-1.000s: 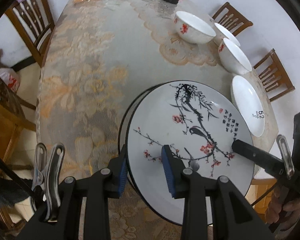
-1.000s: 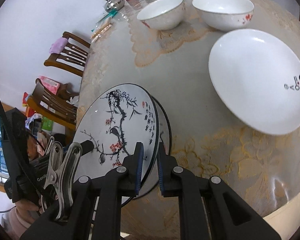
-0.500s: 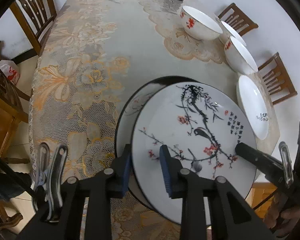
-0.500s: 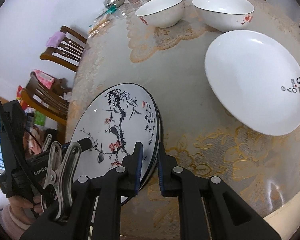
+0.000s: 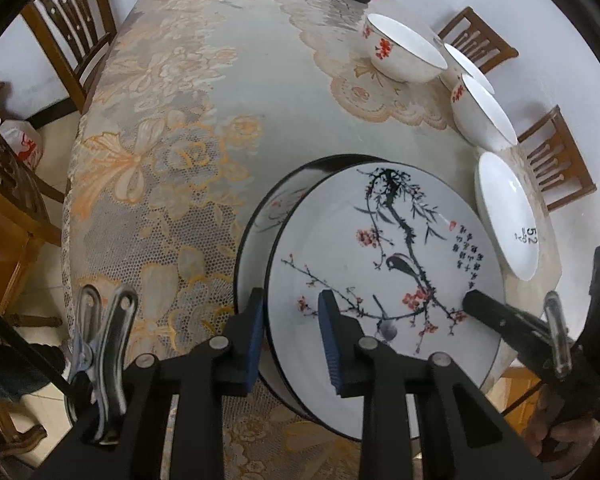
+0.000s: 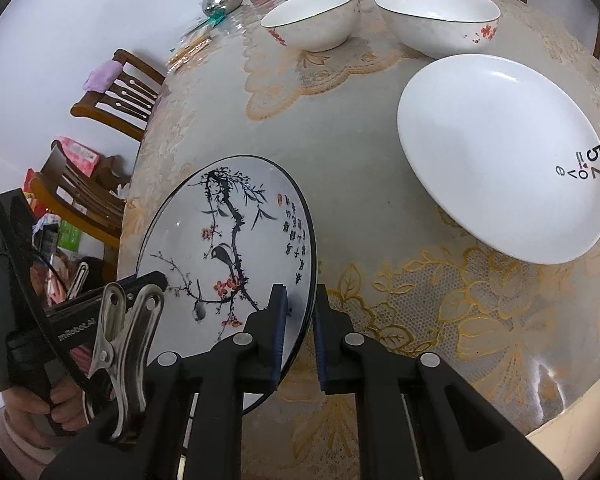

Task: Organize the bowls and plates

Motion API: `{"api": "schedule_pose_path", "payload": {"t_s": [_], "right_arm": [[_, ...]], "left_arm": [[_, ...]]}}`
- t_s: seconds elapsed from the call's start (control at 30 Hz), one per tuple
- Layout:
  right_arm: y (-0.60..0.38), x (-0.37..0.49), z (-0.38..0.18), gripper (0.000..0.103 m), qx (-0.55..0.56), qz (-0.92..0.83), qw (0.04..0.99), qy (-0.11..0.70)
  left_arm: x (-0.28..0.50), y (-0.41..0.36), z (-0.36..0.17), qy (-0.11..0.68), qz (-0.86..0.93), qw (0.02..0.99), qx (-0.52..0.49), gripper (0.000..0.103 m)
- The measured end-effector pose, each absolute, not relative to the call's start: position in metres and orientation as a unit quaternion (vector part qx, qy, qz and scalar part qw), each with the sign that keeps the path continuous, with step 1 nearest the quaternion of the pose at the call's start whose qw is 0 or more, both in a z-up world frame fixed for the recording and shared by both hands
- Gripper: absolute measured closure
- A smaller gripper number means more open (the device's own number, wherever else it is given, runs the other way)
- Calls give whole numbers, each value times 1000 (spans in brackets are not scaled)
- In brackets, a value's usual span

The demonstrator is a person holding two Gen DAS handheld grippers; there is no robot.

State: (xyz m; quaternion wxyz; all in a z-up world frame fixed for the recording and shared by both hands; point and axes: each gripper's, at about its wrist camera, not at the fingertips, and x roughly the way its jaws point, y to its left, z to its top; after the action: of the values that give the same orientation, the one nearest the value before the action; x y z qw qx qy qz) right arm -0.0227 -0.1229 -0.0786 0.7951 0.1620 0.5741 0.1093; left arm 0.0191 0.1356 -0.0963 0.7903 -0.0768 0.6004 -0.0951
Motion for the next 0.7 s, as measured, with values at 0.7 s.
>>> {"api": "schedule_pose_path", "payload": {"t_s": [0.7], "right_arm": [[-130,-36,-70,88,181,115,779,590]], "left_arm": [[8,147,-74,594,-62,802,-22,68]]}}
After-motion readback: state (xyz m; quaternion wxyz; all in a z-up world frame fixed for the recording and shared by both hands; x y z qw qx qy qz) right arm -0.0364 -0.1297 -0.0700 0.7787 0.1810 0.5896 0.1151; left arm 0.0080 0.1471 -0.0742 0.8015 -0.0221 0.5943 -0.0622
